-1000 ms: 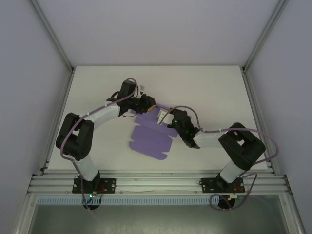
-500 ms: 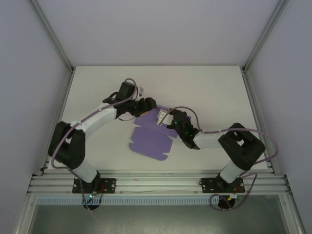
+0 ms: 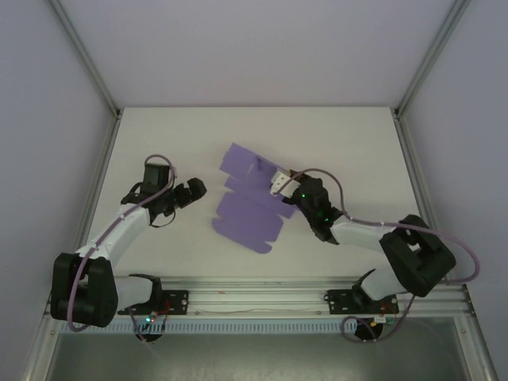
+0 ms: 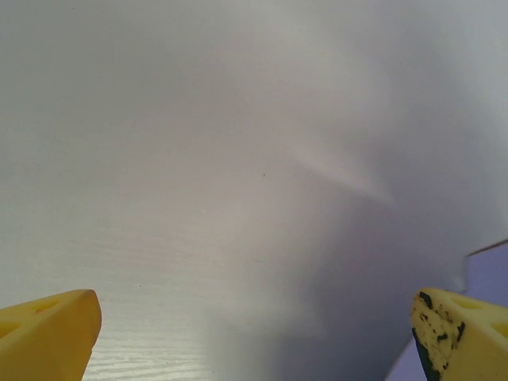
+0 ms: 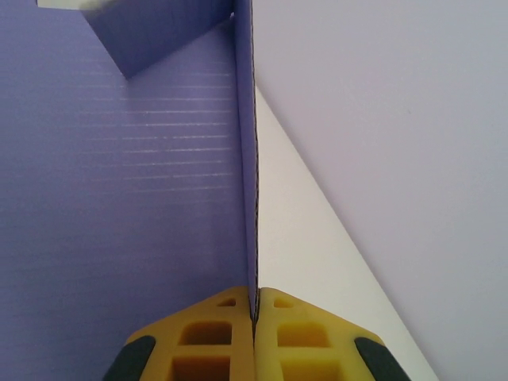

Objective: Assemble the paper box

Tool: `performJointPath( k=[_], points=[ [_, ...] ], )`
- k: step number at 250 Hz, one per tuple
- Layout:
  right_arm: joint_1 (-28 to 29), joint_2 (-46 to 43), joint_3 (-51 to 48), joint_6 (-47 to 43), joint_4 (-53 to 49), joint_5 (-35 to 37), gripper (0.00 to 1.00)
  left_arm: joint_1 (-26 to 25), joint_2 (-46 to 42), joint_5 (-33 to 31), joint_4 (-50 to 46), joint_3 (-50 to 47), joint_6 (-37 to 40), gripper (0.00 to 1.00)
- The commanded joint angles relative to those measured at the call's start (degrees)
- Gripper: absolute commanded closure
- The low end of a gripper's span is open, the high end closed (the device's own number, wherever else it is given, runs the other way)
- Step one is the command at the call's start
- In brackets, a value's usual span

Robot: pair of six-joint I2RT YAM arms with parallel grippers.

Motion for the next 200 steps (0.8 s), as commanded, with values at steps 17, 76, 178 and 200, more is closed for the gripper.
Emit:
performJointPath(
  k=[17,76,178,200],
  points=[
    [-0.4,-4.9,2.1,3.0,-5.3,-5.1,1.0,-0.1,1.8,3.7,8.9,-0.1,1.8,0.0],
    [-0.4,-7.4,2.6,5.5,-9.2,-7.5,1.0,-0.2,5.2,10.3,17.6,0.4,3.9,0.0],
    [-0.5,-7.8,3.8,8.1,-8.4,-8.9,1.0,-2.5,5.4,9.0,22.4,-2.3,8.4,0.02],
    [-0.5,-7.8,4.0,8.4,-9.0,-8.8,1.0,-1.8,6.3,7.2,21.3,-1.6,7.4,0.03]
  ],
)
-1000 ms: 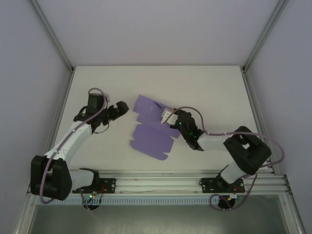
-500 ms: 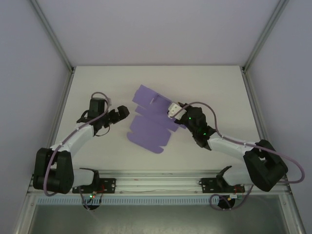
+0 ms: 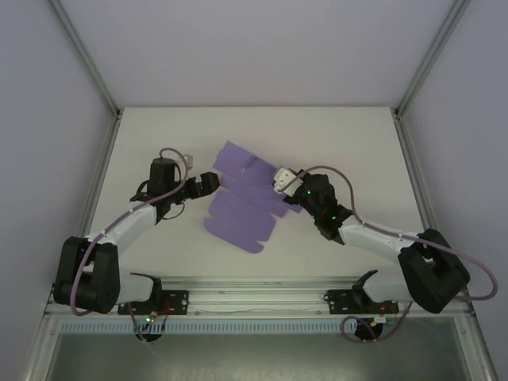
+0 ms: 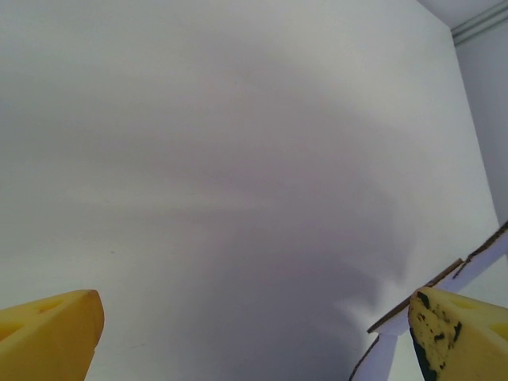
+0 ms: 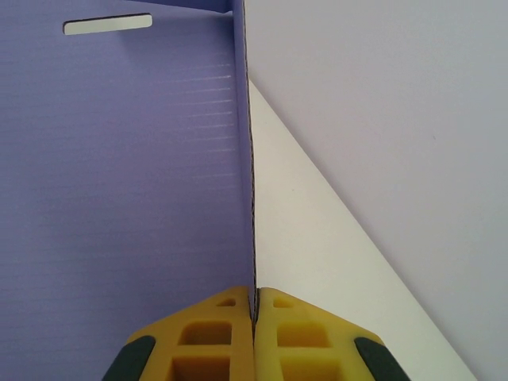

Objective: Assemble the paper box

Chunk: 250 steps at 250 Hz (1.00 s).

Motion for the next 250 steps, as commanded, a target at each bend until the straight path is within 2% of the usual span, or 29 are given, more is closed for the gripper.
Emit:
performJointPath(
  k=[1,43,74,100,140,168,193,209,250],
  points=[
    [-0.1,-1.3,2.1,1.7,0.0,-0.7,1.0,0.8,1.1,-3.9,1.3,0.3,0.5,0.03],
    [-0.1,-1.7,1.5,2.3,0.0,-0.6,1.0,1.5,4.5,-4.2,0.8,2.0,-0.4,0.05],
    [-0.1,-1.7,1.5,2.4,0.0,-0.6,1.0,1.5,6.8,0.4,2.4,2.9,-0.6,0.08],
    [-0.1,-1.9,1.4,2.6,-0.2,-0.5,1.0,1.8,7.0,-2.8,1.8,3.2,-0.4,0.08],
    [-0.1,-1.1,1.9,3.3,-0.3,-1.3,1.0,1.5,8.9,10.2,11.3,1.9,-0.2,0.11],
    [-0.2,-0.4,2.3,3.3,-0.3,-1.3,1.0,1.0,7.7,14.7,13.0,0.5,4.0,0.12],
    [-0.2,0.1,2.6,3.2,-0.4,-1.6,1.0,0.7,5.6,19.7,17.9,-1.6,4.1,0.12],
    [-0.2,0.7,2.9,3.4,-0.4,-1.7,1.0,0.3,4.8,20.5,19.5,-2.2,4.4,0.12],
    [-0.2,1.4,3.6,3.9,-0.7,-2.7,1.0,-2.1,7.1,21.1,14.8,0.9,9.0,0.14]
  ],
)
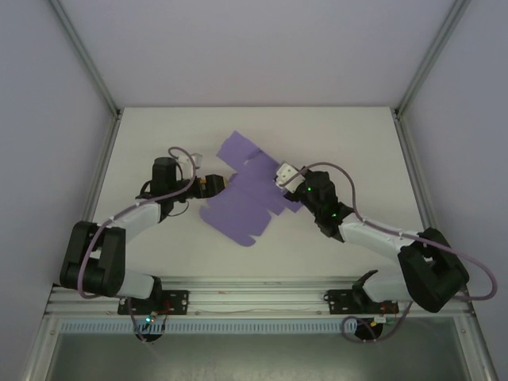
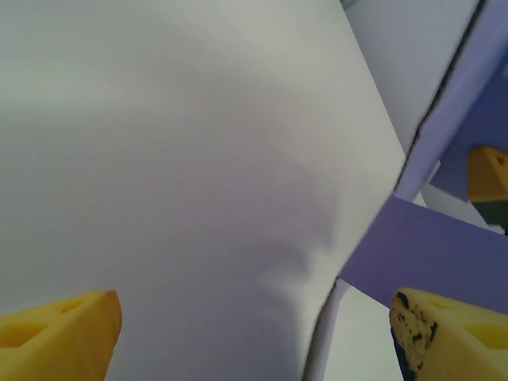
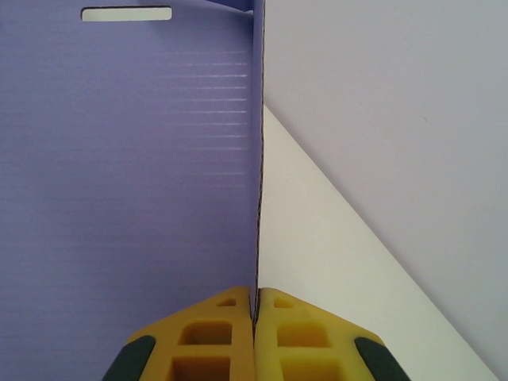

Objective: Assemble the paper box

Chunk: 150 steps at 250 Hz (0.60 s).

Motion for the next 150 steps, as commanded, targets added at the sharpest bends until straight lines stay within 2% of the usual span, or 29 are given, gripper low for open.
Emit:
performJointPath(
  k=[1,37,76,103,134,150],
  points=[
    [0.6,0.7,2.0,1.1,0.4,-3.6,1.0,-2.1,1.1,4.9,1.6,2.5,4.7,0.14],
    [0.7,1.0,2.5,1.4,-0.6,-4.8,1.0,-4.4,3.7,7.2,2.6,4.9,6.4,0.21],
    [0.7,1.0,2.5,1.8,-0.9,-4.8,1.0,-5.4,6.7,8.6,4.9,6.7,4.7,0.36],
    [0.7,1.0,2.7,2.1,-2.1,-6.2,1.0,-5.7,7.9,10.0,12.0,5.7,0.9,0.45],
    [0.7,1.3,3.2,2.3,-3.1,-6.9,1.0,-5.9,8.6,11.7,18.8,4.8,-2.9,0.47],
    [0.7,1.3,3.2,2.2,-3.0,-6.9,1.0,-5.9,8.2,12.6,20.0,4.5,-3.4,0.52]
  ],
)
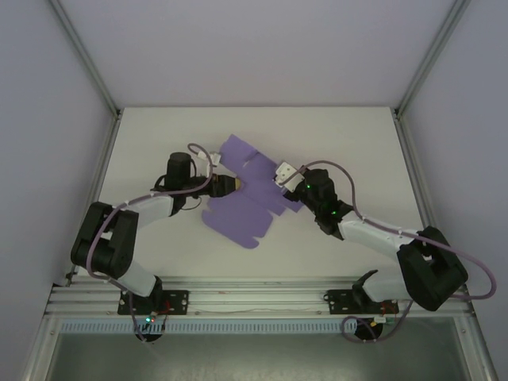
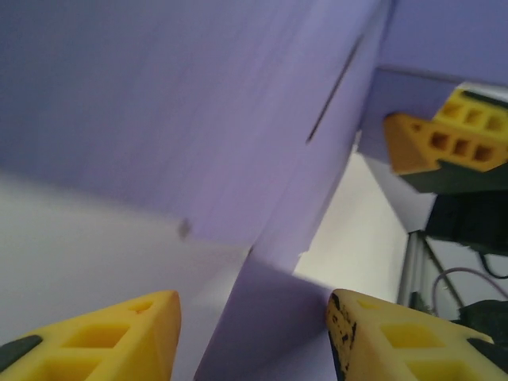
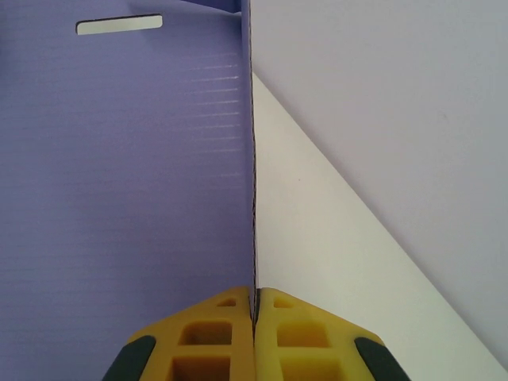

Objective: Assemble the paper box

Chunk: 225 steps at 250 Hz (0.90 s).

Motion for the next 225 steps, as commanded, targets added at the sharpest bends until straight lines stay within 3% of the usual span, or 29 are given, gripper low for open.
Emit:
performJointPath(
  k=[1,27,157,225],
  points=[
    [1.2,0.6,2.1,1.4,-0.7,-4.7,1.0,-0.8,-0.4,4.3,10.4,0.2,-2.9,0.52],
    [1.2,0.3,2.3,1.6,-0.7,-4.5,1.0,-0.9,-1.6,3.6,4.9,0.5,-0.4,0.59],
    [1.2,-0.6,3.2,1.0,-0.3,-3.3,1.0,-1.0,-5.3,2.4,0.0,-5.3,2.8,0.6],
    [1.1,-1.3,3.9,0.0,-2.1,-3.9,1.0,-1.1,-4.1,0.1,-1.7,-3.6,2.4,0.82]
  ],
)
